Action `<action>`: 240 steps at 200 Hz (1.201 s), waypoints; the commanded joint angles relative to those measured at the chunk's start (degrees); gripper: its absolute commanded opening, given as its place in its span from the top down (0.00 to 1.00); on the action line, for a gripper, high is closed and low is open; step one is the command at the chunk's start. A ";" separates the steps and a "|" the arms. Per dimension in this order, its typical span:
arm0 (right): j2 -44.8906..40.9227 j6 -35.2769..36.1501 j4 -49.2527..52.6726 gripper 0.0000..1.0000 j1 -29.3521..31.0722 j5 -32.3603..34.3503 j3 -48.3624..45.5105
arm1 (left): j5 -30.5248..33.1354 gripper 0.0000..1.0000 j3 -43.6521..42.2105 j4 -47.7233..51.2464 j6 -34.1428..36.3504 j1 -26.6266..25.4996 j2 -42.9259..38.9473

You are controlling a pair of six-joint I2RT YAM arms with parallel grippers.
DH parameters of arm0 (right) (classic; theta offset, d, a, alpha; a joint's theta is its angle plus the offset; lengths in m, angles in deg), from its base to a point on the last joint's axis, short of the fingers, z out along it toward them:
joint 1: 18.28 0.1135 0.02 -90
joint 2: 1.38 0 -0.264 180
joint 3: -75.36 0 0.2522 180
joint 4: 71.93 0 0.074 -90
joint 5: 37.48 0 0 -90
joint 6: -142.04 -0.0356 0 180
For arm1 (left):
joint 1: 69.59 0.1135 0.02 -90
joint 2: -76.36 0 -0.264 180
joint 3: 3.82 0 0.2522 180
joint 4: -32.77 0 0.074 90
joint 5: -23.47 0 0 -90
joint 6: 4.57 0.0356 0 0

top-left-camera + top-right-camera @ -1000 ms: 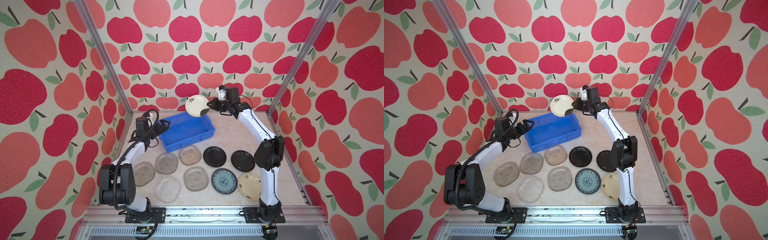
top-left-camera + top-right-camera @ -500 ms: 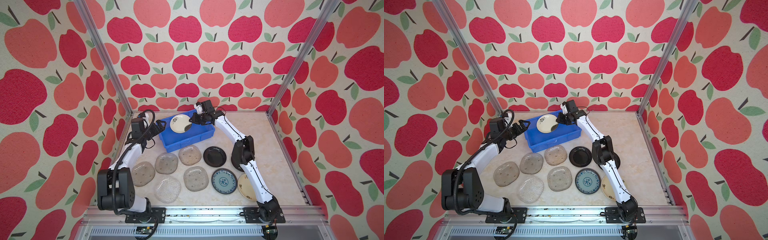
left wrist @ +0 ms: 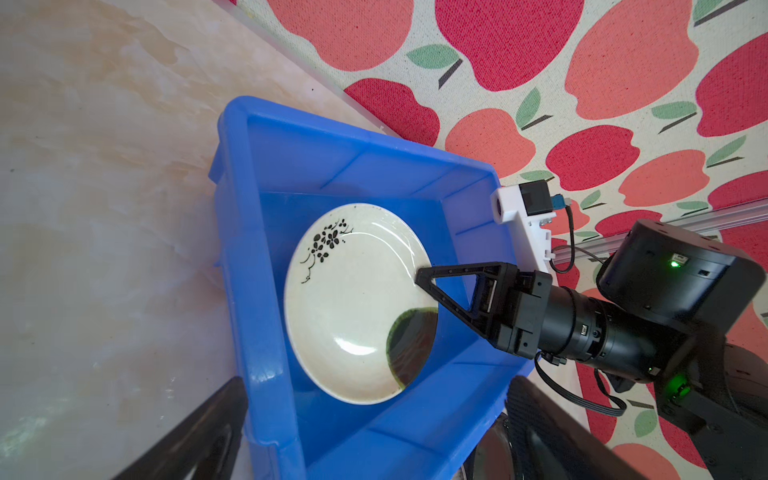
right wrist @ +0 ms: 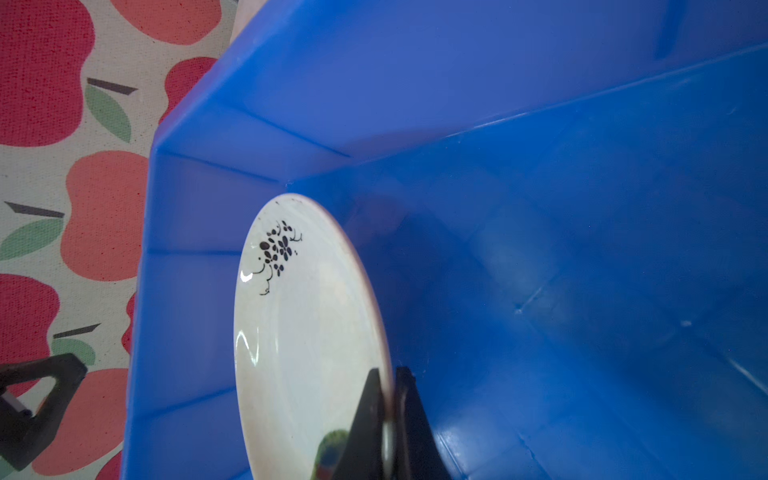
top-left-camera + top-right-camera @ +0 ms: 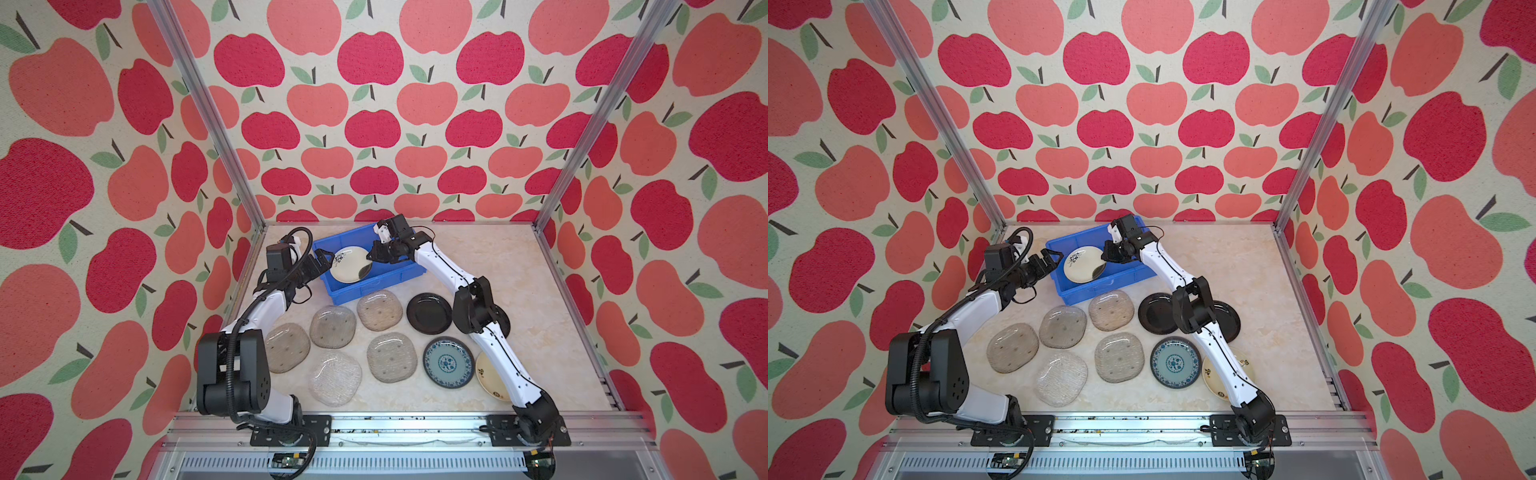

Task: Place the plates into the plastic bin on the countertop
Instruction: 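Lift the cream plate with the right gripper and carry it over the blue bin, then lower the cream plate into the bin and open the right gripper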

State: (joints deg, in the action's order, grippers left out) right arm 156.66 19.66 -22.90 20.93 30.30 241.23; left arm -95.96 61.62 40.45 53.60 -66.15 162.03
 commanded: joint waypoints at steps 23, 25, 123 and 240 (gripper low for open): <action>1.57 0.39 -1.77 1.00 1.28 -0.18 2.54 | -0.63 0.01 -0.27 -0.97 1.69 0.34 0.96; 1.57 0.48 -1.71 1.00 1.31 -0.10 2.52 | -0.56 0.01 -0.27 -0.91 1.69 0.34 0.98; 1.51 1.35 0.18 0.71 1.63 1.58 2.52 | -0.19 0.01 0.06 -1.04 2.12 0.08 1.42; -20.68 13.09 4.31 0.67 0.60 9.52 -7.12 | 6.80 0.01 2.48 9.52 6.11 -5.73 -6.11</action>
State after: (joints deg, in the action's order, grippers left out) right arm 147.46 27.27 -19.14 22.06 36.31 238.78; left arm -92.44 62.52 44.71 57.11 -69.51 160.22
